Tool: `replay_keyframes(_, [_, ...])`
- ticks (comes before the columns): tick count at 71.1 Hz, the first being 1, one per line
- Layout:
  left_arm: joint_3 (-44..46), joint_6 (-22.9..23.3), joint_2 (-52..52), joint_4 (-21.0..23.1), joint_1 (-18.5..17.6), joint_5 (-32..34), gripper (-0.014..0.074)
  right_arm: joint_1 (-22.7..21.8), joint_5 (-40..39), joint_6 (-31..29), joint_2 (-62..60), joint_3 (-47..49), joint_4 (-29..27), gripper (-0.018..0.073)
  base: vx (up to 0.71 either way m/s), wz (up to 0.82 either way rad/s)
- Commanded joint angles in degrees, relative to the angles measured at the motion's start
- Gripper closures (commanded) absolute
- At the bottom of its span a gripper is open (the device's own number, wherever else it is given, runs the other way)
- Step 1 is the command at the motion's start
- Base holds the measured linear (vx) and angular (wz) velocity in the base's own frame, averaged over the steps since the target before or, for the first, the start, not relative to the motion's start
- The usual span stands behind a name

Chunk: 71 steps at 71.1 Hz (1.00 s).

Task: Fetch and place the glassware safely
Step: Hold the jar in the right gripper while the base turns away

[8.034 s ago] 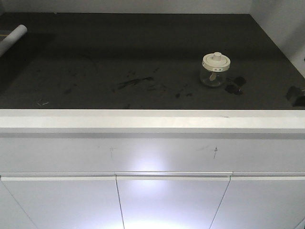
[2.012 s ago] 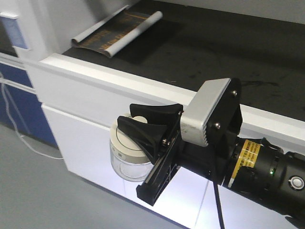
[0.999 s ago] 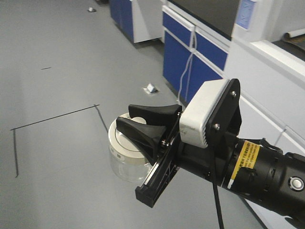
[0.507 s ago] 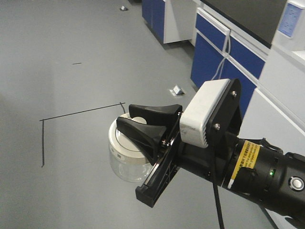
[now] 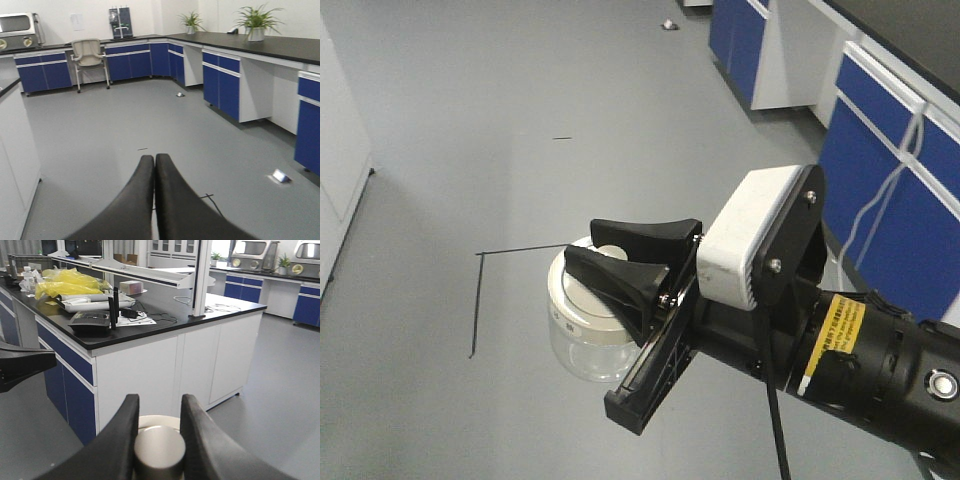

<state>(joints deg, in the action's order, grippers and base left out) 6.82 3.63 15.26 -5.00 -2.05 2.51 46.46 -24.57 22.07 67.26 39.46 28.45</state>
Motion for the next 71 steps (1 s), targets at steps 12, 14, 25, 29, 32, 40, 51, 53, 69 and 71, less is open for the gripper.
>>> replay_keyframes(12, [1.68,0.54,0.48,0.16,0.04,4.08,0.0603,0.01,-5.03,-0.18,-1.66,1.80,-0.77,0.0563,0.34,0.25])
replay_keyframes(14, [1.68,0.54,0.48,0.16,0.04,4.08,0.0603,0.01,-5.03,-0.18,-1.66,1.80,-0.77,0.0563,0.37,0.23])
replay_keyframes(25, [1.68,0.54,0.48,0.16,0.04,4.08,0.0603,0.01,-5.03,-0.18,-1.66,1.80,-0.77,0.0563,0.40,0.19])
replay_keyframes(29, [1.68,0.54,0.48,0.16,0.04,4.08,0.0603,0.01,-5.03,-0.18,-1.66,1.80,-0.77,0.0563,0.42,0.16])
replay_keyframes(32, [1.68,0.54,0.48,0.16,0.04,4.08,0.0603,0.01,-5.09,-0.19,-1.66,1.80,-0.77,0.0563,0.43,0.14])
replay_keyframes(40, [1.68,0.54,0.48,0.16,0.04,4.08,0.0603,0.01,-5.09,-0.19,-1.66,1.80,-0.77,0.0563,0.45,0.13])
replay_keyframes(51, [1.68,0.54,0.48,0.16,0.04,4.08,0.0603,0.01,-5.09,-0.19,-1.66,1.80,-0.77,0.0563,0.47,0.09])
replay_keyframes(53, [1.68,0.54,0.48,0.16,0.04,4.08,0.0603,0.01,-5.09,-0.19,-1.66,1.80,-0.77,0.0563,0.48,0.06])
replay_keyframes(69, [1.68,0.54,0.48,0.16,0.04,4.08,0.0603,0.01,-5.10,-0.19,-1.66,1.80,-0.77,0.0563,0.48,0.04])
replay_keyframes(71, [1.68,0.54,0.48,0.16,0.04,4.08,0.0603,0.01,-5.10,-0.19,-1.66,1.80,-0.77,0.0563,0.49,0.04])
